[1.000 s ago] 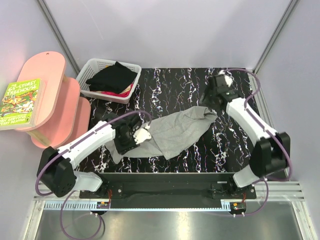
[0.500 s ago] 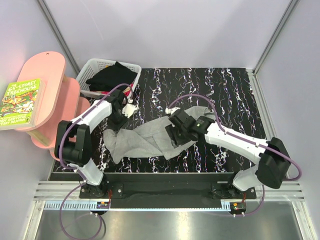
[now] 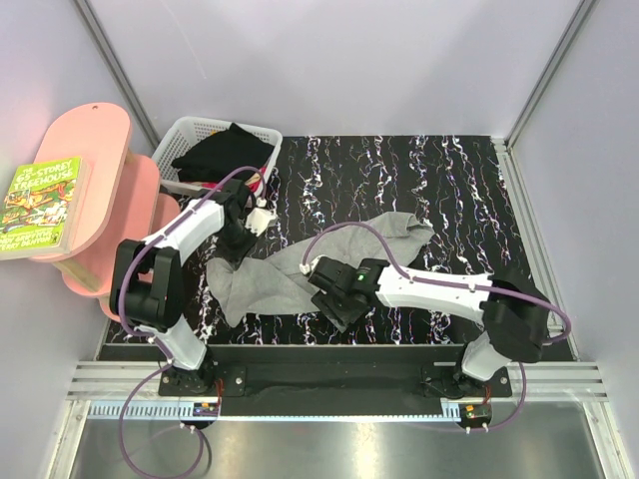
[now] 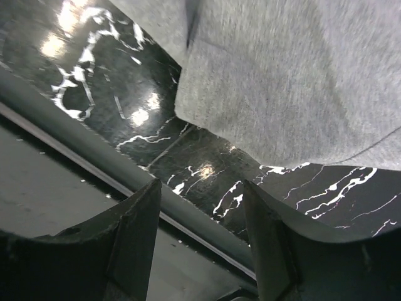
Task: Fold and stack the t-shirts
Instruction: Flatten out the tshirt
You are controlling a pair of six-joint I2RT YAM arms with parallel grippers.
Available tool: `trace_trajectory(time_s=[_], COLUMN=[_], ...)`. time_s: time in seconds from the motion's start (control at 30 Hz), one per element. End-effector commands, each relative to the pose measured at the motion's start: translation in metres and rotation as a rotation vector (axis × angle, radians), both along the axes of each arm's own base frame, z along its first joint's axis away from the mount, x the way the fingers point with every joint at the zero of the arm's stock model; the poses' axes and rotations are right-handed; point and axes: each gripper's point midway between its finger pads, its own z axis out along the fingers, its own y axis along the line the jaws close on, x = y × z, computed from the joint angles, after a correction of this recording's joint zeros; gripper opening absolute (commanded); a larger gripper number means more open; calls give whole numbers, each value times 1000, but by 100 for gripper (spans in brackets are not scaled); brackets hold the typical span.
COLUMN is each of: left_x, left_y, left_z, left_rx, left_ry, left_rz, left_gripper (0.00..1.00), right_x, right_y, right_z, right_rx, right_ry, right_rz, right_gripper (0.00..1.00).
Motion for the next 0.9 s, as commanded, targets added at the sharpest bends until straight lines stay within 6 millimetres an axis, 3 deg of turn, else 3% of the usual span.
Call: trace_trajectory(time_s=[0.0,0.23,0.5,0.77,0.87], left_x=[1,-4,-14,-26,-22], left_y=[-8,-6,3,25,36], left_z=[21,26,18,-3,-3], left_rx=[-53,-53,-14,62,92], left_ry=[-52,-63,-51,-27,-50], left_rz=[-5,-23,-41,-29,-6], left_gripper=[14,16,22,29,34], right_x=[7,18,37,46,48], right_y=[-1,-4,6,6,3], right_z=[-8,-31,-32,-22,-18], right_rx=[-44,-154,-180,-177,-177], right_ry=[-38,-51,-122,-170,-192], right_rz=[18,5,-7,-23,-33], right_gripper=[62,60,51,25,11])
